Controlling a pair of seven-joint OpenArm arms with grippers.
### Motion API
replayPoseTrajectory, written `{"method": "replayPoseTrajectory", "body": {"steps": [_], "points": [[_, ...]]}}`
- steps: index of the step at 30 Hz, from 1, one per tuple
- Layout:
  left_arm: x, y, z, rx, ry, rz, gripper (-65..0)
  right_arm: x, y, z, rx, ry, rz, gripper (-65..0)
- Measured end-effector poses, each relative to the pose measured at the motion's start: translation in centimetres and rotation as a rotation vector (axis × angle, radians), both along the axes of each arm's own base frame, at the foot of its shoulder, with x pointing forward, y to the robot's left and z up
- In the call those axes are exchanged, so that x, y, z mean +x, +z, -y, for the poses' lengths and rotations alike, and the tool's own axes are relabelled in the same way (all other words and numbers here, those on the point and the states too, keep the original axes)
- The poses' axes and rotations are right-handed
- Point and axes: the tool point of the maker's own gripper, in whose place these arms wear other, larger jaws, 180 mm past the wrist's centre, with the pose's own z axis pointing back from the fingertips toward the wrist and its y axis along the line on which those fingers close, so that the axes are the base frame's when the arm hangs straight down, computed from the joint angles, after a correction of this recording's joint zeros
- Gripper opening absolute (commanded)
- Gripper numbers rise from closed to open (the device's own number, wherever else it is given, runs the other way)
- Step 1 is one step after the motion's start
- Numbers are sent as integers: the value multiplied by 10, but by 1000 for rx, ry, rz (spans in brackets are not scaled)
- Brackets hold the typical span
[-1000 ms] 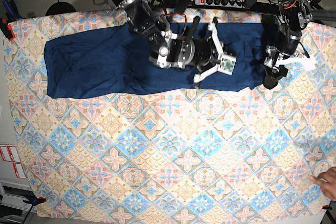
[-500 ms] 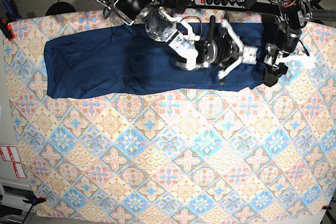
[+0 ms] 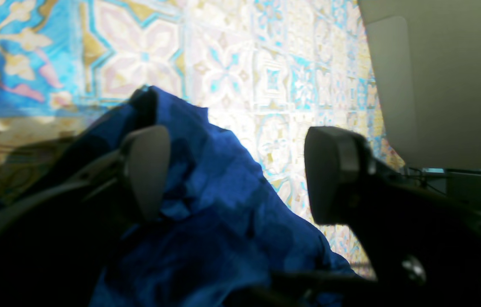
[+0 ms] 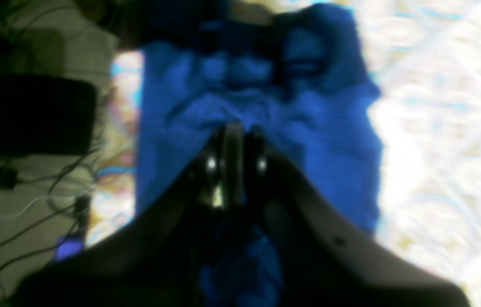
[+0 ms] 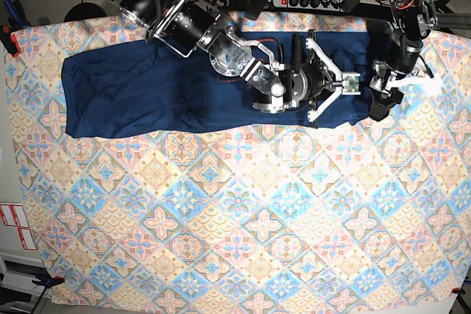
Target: Fold the T-shirt properly
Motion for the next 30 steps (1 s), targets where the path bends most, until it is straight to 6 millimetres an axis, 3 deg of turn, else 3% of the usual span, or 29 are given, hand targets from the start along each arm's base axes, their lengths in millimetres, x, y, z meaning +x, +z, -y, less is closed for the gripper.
{"method": "replayPoseTrajectory", "body": {"steps": [12, 19, 25, 30], "points": [[0, 0, 0, 1, 2, 0, -170, 55, 8, 30, 49, -223, -37, -447], [-7, -2, -1, 5, 1, -14, -164, 72, 17, 45, 98, -315, -50, -433], [-9, 29, -5, 89, -69, 26, -163, 96, 15, 108, 63, -434, 10, -432], [-17, 25, -18, 135, -93, -18, -163, 103, 13, 162, 44, -546, 40, -432]]}}
